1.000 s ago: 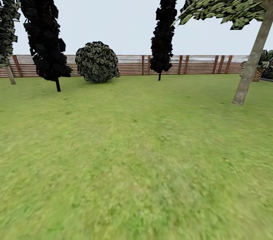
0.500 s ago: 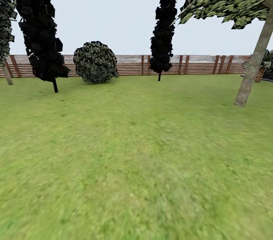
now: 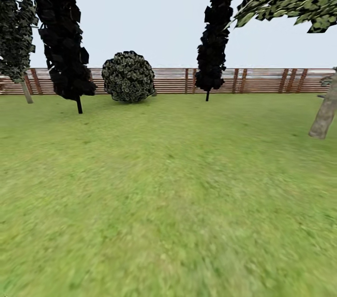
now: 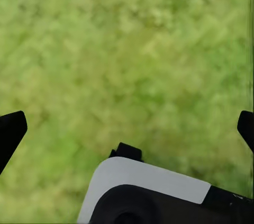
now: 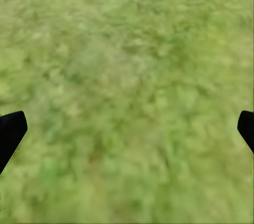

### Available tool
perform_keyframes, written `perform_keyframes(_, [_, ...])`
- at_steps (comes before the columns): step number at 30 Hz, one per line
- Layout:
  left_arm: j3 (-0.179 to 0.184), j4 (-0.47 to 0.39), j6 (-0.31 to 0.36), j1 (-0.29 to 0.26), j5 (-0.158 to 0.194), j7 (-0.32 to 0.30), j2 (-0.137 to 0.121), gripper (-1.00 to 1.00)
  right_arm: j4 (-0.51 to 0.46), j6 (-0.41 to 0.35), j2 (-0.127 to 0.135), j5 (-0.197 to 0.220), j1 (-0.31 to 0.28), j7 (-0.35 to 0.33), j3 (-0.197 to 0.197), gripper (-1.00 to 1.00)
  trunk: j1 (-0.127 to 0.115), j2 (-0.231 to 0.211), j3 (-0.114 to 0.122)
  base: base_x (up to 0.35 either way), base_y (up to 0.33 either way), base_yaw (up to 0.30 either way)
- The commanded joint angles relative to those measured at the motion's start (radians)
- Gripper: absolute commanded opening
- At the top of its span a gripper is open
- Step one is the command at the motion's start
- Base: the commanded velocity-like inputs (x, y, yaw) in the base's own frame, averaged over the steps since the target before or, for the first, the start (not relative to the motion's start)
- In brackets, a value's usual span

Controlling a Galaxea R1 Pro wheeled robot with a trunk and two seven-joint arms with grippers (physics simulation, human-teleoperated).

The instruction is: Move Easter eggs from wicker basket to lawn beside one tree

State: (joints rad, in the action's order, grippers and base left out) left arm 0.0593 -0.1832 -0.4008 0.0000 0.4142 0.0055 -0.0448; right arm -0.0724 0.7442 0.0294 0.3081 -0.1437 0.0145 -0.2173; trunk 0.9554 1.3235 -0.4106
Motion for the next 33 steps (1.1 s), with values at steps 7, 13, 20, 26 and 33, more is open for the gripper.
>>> perform_keyframes(7, [0.007,-0.001,-0.003,0.0,0.008,0.001,0.004,1.0,0.001,0.002,0.004,-0.003,0.0,0.0,0.009,1.0,0.001,0.0,-0.001,0.268,-0.23,0.051])
perform_keyframes(13, [0.009,-0.001,-0.006,0.0,0.006,0.001,0.005,1.0,0.006,0.001,0.009,-0.006,0.0,-0.002,0.01,1.0,0.001,0.0,-0.001,0.258,-0.241,0.002])
perform_keyframes(20, [0.01,-0.001,-0.009,0.0,0.008,0.001,0.003,1.0,0.006,0.009,0.014,-0.007,0.0,-0.004,0.015,1.0,0.001,0.0,-0.001,0.263,-0.238,0.0])
perform_keyframes(26, [0.01,-0.001,-0.009,0.0,0.008,0.001,0.004,1.0,0.006,0.014,0.015,-0.007,0.0,-0.004,0.016,1.0,0.001,0.0,-0.001,0.263,-0.237,0.0])
perform_keyframes(33, [0.01,-0.001,-0.009,0.0,0.008,0.001,0.003,1.0,0.007,0.015,0.015,-0.022,0.0,-0.005,0.018,1.0,0.001,0.0,-0.001,0.292,-0.179,0.0])
